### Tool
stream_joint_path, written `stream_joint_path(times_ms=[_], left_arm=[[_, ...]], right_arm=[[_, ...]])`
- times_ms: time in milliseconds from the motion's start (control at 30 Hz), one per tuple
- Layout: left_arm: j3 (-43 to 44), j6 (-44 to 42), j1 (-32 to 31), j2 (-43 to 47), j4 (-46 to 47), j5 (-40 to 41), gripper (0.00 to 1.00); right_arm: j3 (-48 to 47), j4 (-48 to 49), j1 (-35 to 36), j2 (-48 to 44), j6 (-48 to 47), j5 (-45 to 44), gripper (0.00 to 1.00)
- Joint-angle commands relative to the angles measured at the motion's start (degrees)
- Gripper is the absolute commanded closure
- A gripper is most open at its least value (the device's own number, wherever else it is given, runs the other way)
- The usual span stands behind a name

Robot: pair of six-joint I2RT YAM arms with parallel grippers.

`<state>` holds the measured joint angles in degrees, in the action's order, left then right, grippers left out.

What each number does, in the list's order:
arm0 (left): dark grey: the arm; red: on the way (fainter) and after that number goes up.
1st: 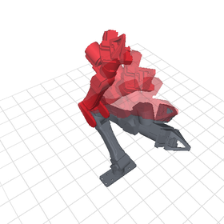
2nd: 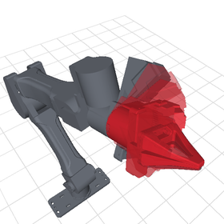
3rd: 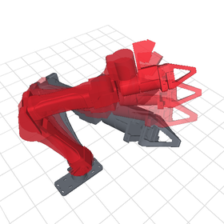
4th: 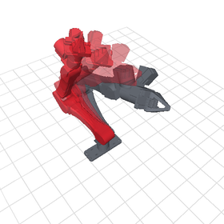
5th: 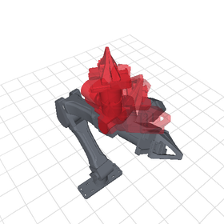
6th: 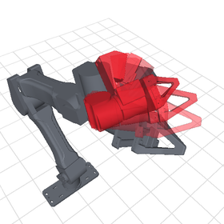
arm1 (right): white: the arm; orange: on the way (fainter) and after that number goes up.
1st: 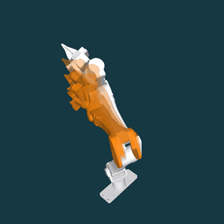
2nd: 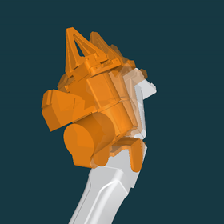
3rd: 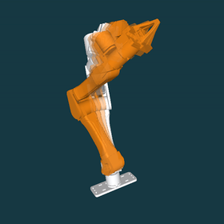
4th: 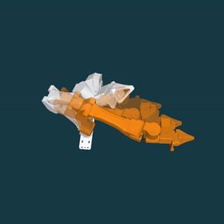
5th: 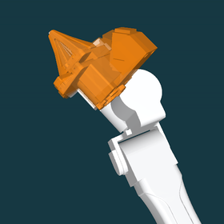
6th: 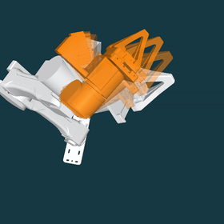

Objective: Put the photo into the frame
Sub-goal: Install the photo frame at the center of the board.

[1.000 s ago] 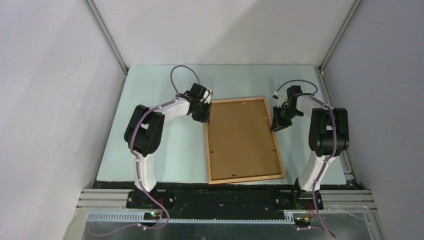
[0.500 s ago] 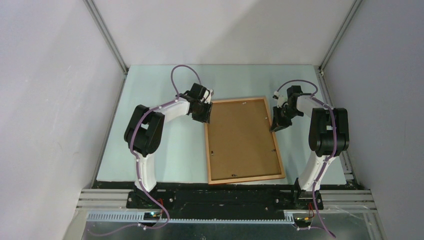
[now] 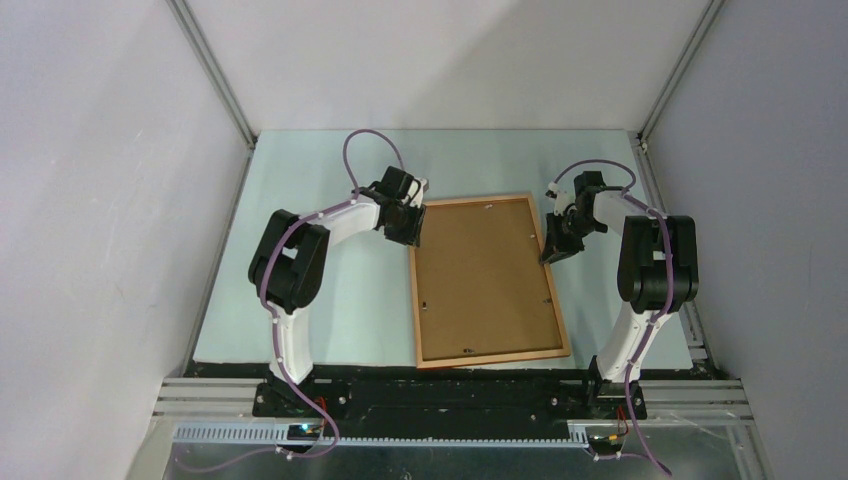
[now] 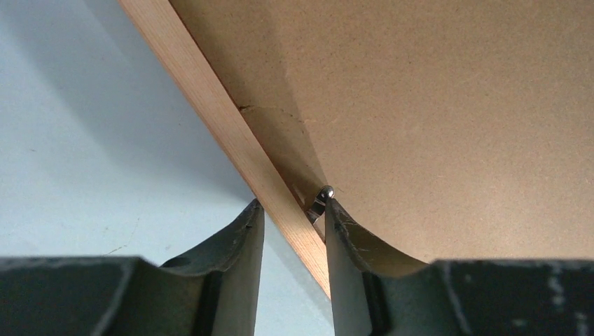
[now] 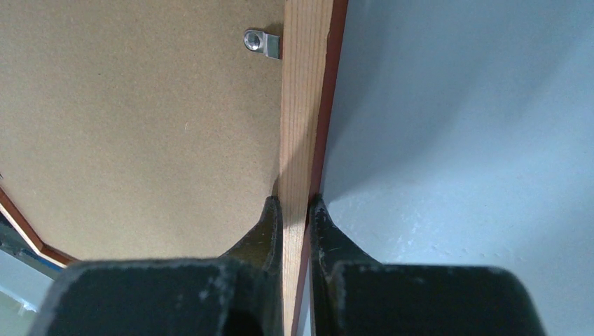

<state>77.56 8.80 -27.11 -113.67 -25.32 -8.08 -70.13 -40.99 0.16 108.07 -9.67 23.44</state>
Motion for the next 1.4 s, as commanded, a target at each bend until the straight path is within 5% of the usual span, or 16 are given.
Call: stream_joint_path(times_ms=[0, 867, 933, 1133, 1367], left_arm=[[-1.48, -2.09, -0.66, 0.44, -1.45, 1.24, 0.64], [-0.78, -5.35, -0.66, 1.07, -2.01, 3.82, 0.92], [-0.57, -5.59, -0.62, 1.01, -2.11, 3.90, 0.87], [0.24, -5.46, -0.66, 1.18, -2.64, 3.81, 0.48], [-0.03, -5.42, -0.58, 2.78, -3.57, 3.26, 0.22]], right_arm=[[0.78, -1.13, -0.43, 1.26, 0.05, 3.93, 1.00], [0.78, -0.73, -0.69, 1.26, 0.35, 3.92, 1.00], [0.78, -0.47, -0.68, 1.29, 0.85, 3.92, 1.00], [0.78, 0.40, -0.74, 1.50, 3.05, 3.51, 1.00], [0.52, 2.26, -2.31, 2.64, 7.70, 5.04, 1.00]])
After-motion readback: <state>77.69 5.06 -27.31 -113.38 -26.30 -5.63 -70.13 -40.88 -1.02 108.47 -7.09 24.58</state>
